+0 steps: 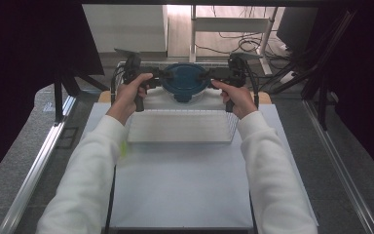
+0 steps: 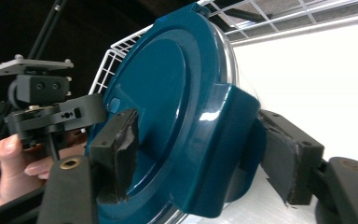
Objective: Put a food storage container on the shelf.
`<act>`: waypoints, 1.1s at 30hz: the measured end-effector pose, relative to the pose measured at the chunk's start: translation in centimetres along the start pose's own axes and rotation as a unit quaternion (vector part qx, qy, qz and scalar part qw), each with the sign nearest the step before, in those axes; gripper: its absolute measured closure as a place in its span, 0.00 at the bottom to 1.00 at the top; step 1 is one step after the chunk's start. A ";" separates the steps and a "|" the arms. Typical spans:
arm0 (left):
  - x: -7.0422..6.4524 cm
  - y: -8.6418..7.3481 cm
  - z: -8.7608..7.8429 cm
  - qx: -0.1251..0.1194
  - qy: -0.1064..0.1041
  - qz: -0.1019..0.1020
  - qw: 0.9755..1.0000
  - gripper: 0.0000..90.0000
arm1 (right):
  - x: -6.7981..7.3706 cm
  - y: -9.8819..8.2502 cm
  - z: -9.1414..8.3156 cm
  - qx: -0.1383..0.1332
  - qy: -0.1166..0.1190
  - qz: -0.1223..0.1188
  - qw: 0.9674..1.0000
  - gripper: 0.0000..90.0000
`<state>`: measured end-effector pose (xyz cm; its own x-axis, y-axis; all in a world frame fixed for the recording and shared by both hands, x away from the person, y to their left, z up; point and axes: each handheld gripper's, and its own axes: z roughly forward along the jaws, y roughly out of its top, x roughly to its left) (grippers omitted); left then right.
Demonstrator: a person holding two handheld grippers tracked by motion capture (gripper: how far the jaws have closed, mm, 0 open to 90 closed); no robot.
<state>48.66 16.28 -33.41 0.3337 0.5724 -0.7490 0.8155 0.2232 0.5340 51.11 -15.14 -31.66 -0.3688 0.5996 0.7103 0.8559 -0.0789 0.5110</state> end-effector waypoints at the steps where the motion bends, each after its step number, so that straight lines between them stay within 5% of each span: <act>1: -0.1 0.0 0.0 -0.003 0.006 0.002 1.000 0.29 | 0.3 -0.1 0.1 -0.001 -0.011 -0.001 1.000 0.26; 5: -0.8 -0.4 -0.4 -0.024 0.032 0.029 0.999 0.17 | 1.0 -0.4 -0.1 -0.018 -0.062 -0.028 0.997 0.13; 10: -2.4 -1.3 -2.1 -0.041 0.041 0.081 0.995 0.15 | 2.1 -1.2 -1.4 -0.038 -0.064 -0.054 0.996 0.11; 12: -2.9 -1.9 -2.8 -0.049 0.049 0.094 0.993 0.15 | 2.8 -1.8 -2.2 -0.048 -0.085 -0.085 0.992 0.11; 16: -4.0 -3.8 -4.6 -0.074 0.065 0.142 0.985 0.18 | 4.0 -3.4 -3.5 -0.057 -0.096 -0.138 0.984 0.11; 20: -5.1 -6.4 -6.4 -0.076 0.053 0.177 0.980 0.19 | 4.9 -5.7 -4.9 -0.056 -0.100 -0.186 0.976 0.12; 23: -5.6 -8.9 -7.7 -0.068 0.070 0.214 0.972 0.20 | 4.9 -7.8 -6.0 -0.056 -0.087 -0.207 0.973 0.15; 27: -5.2 -11.8 -9.1 -0.057 0.067 0.227 0.970 0.21 | 4.3 -10.7 -7.4 -0.062 -0.076 -0.230 0.968 0.19; 33: -4.3 -17.0 -10.4 -0.038 0.074 0.259 0.962 0.24 | 2.1 -15.9 -9.8 -0.072 -0.068 -0.259 0.961 0.23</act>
<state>28.42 18.25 -35.22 0.6114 0.7267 -0.3131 0.5185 -0.0690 0.8523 33.15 -20.40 -33.52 -0.6728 0.6859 0.2773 0.5071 0.1546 0.8479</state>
